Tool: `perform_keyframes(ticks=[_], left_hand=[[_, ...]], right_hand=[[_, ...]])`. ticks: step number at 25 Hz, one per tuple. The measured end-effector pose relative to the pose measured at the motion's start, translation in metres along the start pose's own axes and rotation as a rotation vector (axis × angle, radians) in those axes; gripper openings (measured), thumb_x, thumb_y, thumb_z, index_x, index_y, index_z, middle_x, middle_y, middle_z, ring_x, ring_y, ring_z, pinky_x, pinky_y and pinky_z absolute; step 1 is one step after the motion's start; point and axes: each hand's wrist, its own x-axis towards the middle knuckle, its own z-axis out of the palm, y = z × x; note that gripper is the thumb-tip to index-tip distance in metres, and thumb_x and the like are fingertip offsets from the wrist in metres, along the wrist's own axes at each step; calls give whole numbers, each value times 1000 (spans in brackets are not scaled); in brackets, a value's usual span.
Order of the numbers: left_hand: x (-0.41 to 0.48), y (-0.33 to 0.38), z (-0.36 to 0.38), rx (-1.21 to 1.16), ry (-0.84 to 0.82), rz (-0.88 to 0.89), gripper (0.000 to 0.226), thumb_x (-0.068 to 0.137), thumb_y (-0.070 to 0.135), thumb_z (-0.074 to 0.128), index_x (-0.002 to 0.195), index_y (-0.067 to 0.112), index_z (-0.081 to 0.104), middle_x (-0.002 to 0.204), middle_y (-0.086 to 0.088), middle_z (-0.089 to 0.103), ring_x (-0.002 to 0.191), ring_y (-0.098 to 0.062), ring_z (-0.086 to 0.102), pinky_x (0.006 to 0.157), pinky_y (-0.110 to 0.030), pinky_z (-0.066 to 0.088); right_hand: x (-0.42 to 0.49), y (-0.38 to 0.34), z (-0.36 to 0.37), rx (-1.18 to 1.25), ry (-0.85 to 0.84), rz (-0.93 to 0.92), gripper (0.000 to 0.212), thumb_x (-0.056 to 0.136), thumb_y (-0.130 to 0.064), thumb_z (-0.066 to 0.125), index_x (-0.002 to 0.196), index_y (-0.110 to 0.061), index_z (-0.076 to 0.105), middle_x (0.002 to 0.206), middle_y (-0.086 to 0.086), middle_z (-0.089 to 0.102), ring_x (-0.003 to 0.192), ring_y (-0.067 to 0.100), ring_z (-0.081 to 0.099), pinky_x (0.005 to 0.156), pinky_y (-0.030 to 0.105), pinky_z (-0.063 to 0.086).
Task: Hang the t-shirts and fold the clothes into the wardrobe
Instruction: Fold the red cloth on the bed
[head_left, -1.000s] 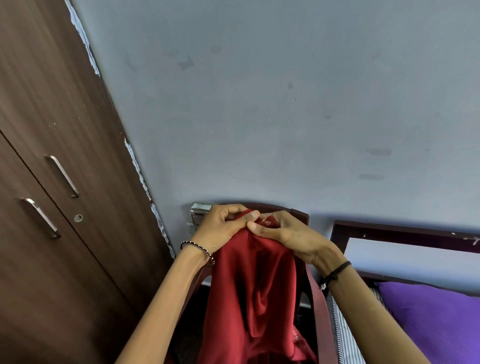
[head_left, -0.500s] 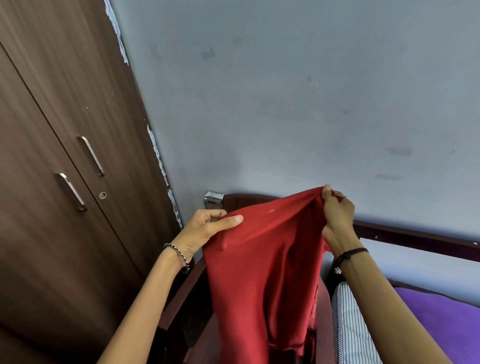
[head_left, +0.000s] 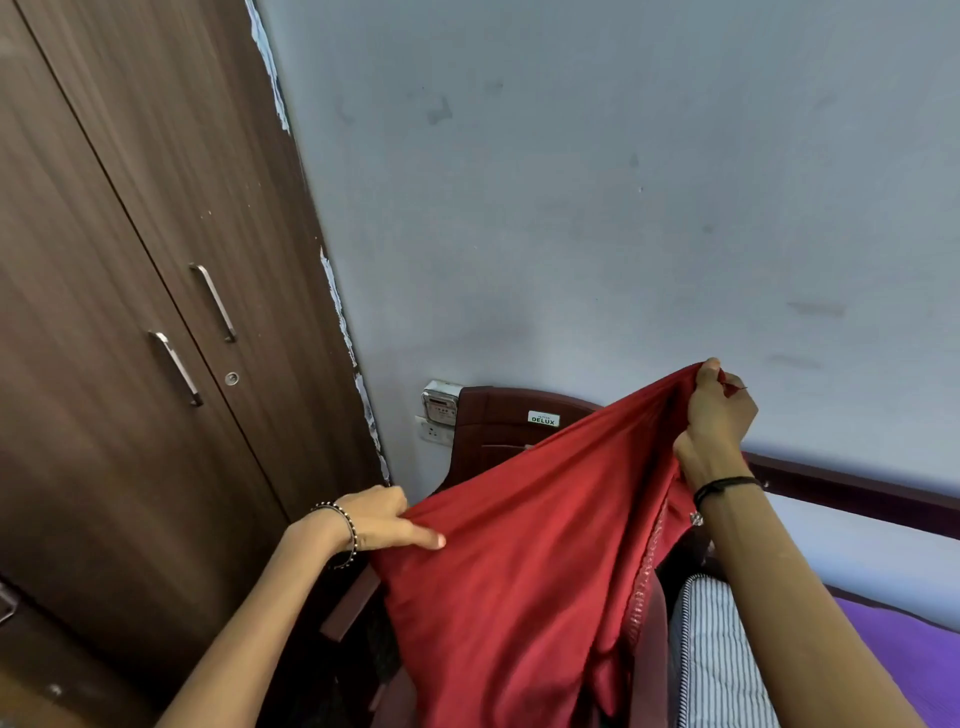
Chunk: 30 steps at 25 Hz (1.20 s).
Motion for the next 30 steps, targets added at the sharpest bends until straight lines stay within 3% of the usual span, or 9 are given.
perform_keyframes(ticks=[2,4,8,11,18,20,22,25,30], left_hand=[[5,-8,15,92,-46,-88,51,74,71,67,83,21,58,85,6,62,74,-10,60,61,-21,41],[12,-16,27,221,-56,-166,62,77,70,63,111,18,60,113,0,62,99,-17,63,79,-26,47],[26,-14,35,675,246,-201,55,91,59,49,129,20,58,132,-2,59,129,-20,47,105,-37,33],[34,-11,28,644,386,-263,54,94,50,51,136,17,50,133,0,59,128,-18,51,97,-35,42],[47,-7,14,136,378,-356,81,84,56,58,143,5,35,141,-12,47,122,-32,56,94,-37,48],[49,-11,12,-138,373,-385,87,84,63,49,142,1,33,127,-17,60,109,-36,63,94,-40,51],[49,-12,9,-327,477,-397,72,88,58,42,133,1,42,102,-17,71,93,-36,68,90,-41,52],[41,-12,2,-97,691,-428,42,92,38,55,123,10,54,109,-15,68,103,-36,66,84,-37,49],[29,-18,5,48,707,-346,59,85,13,68,138,23,44,94,-9,54,109,-29,59,73,-38,51]], right_hand=[[1,-5,-2,-1,-16,-12,20,102,-32,59,96,-14,61,74,-8,53,63,4,48,56,14,40],[-2,-3,-4,-12,-48,-25,21,103,-31,59,89,-15,61,74,-7,53,63,4,48,54,10,40],[-8,6,-9,-12,-66,-31,24,104,-27,58,82,-17,57,74,-6,52,62,3,47,47,6,37],[-3,14,-14,-58,-84,-51,20,103,-30,58,93,-13,60,75,-7,53,65,3,48,55,7,39],[-1,26,-13,-87,-98,-72,26,103,-31,60,77,-27,57,76,-9,55,71,6,50,70,18,42],[3,32,-13,-91,-97,-67,25,102,-33,61,78,-27,58,79,-9,57,77,10,53,79,23,46],[3,33,-13,-94,-101,-53,23,102,-35,61,81,-25,61,80,-9,58,79,10,54,83,28,47],[0,37,-10,-100,-100,-63,20,102,-35,60,89,-20,62,82,-9,58,76,6,54,84,28,47],[-11,50,-8,-114,-161,-78,22,98,-41,63,83,-26,66,82,-7,63,84,15,59,93,45,53]])
